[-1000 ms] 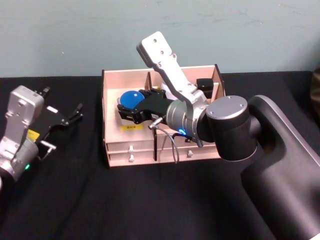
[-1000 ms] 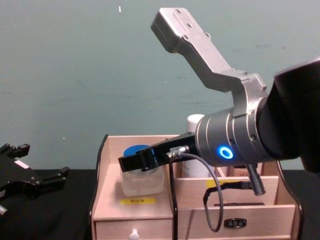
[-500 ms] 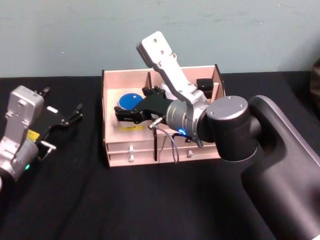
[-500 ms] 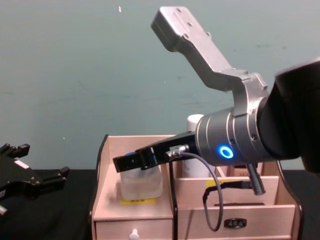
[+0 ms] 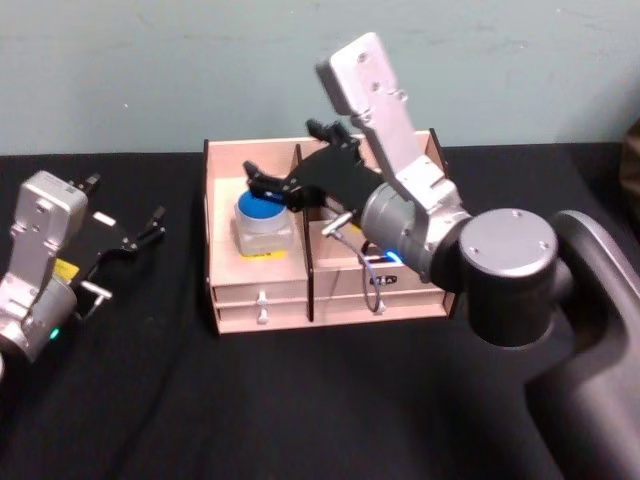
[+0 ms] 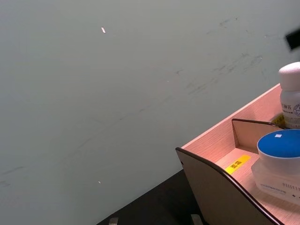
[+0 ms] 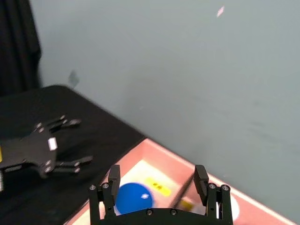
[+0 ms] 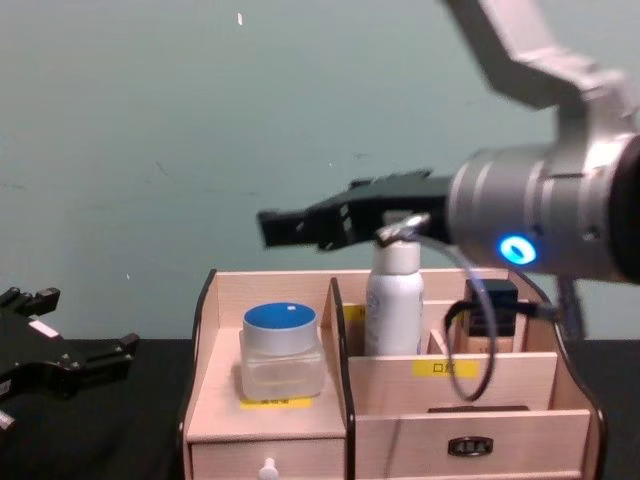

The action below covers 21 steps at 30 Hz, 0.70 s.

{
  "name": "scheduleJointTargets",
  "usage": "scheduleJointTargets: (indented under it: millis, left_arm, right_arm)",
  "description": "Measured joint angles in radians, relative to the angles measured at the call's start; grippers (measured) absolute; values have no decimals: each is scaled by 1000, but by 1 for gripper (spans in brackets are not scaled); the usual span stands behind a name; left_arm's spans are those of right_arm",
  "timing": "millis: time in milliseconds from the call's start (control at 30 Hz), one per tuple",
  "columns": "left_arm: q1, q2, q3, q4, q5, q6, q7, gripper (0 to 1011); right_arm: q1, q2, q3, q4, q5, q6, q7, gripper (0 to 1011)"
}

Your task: Pick up the facial cleanser and watermelon frost from the table and place them into the tiered storage box.

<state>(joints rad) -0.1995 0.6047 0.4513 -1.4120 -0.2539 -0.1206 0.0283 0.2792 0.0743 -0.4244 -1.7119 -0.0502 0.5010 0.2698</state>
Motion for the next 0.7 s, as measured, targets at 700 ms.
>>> scheduleJointTargets:
  millis: [700]
  left_arm:
    - [0,0,0,0,0,0,0,1001]
  right_arm:
    - [-225,37,245,-165,-82,-145,-187,1002]
